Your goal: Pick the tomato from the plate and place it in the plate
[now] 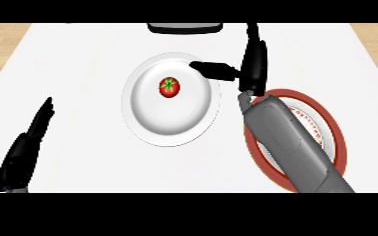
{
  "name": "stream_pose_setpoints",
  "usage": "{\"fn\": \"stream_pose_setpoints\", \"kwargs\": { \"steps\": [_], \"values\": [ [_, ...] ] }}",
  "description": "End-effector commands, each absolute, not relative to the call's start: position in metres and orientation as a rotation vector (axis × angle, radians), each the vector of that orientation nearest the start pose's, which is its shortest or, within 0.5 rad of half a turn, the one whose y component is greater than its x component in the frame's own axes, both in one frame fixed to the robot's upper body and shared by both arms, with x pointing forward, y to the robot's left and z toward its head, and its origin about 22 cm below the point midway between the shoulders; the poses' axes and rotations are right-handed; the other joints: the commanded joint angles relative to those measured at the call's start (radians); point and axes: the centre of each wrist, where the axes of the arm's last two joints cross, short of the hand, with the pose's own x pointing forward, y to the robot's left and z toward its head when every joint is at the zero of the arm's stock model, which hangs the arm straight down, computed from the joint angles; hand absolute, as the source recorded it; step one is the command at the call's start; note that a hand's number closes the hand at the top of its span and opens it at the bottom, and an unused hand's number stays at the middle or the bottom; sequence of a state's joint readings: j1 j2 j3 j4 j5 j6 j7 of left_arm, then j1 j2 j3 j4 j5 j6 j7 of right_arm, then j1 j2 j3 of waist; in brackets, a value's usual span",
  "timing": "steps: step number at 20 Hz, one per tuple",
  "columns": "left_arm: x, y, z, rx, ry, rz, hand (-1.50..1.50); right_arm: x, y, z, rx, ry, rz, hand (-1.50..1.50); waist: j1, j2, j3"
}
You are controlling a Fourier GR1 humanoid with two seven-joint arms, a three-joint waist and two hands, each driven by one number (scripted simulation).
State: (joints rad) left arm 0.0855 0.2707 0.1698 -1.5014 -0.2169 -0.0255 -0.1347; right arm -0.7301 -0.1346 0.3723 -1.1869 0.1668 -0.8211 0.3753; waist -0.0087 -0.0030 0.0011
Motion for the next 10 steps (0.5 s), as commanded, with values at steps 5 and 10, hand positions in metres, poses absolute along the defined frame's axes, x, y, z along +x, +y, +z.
{"fn": "stream_pose_setpoints", "kwargs": {
  "steps": [5, 10],
  "values": [
    [0.209, 0.349, -0.013, 0.475, -1.511, -0.284, 0.0, 0.325, -0.206, 0.073, -0.465, -1.787, -0.051, -1.5, 0.005, 0.003, -0.001],
    [0.216, 0.339, 0.012, 0.469, -1.514, -0.303, 0.0, 0.31, -0.25, 0.056, -0.479, -1.781, 0.002, -1.5, 0.009, 0.002, -0.001]
  ]
}}
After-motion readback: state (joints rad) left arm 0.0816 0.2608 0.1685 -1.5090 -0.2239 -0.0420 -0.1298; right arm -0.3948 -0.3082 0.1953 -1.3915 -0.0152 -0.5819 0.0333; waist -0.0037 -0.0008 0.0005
